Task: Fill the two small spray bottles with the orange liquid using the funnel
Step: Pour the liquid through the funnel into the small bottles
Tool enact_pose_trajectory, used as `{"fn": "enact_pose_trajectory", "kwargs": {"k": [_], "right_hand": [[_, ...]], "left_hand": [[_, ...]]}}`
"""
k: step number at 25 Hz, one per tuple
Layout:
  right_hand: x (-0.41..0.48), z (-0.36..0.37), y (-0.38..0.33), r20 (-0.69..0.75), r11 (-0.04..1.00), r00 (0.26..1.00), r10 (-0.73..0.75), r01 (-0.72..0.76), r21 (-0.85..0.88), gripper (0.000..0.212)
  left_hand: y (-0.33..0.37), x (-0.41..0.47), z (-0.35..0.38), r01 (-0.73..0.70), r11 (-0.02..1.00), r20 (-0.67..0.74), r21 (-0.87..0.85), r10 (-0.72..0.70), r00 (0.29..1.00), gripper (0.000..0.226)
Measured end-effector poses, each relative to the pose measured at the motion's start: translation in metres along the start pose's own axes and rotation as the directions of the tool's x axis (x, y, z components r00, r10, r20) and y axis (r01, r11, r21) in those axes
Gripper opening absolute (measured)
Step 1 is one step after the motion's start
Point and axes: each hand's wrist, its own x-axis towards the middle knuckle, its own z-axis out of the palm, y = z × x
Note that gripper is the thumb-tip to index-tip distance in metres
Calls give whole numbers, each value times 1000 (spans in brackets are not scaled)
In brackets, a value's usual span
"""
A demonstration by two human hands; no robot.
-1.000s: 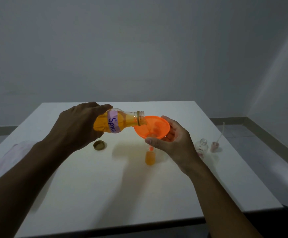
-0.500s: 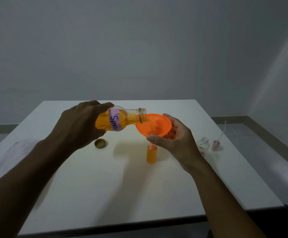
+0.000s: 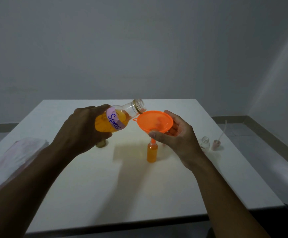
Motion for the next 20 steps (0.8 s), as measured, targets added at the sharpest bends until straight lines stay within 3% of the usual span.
{"fn": "enact_pose_trajectory", "kwargs": {"k": [6,20], "right_hand": [[1,-1,-3,5,1000,1000,-11,11,-24,93],[1,-1,-6,-44,1000,999,-19,19,-14,100]], "left_hand": [[5,-6,8,58,993,-55,-99,-64,996,61],[13,-9,5,89,991,-84,-104,-98,992,61]]}}
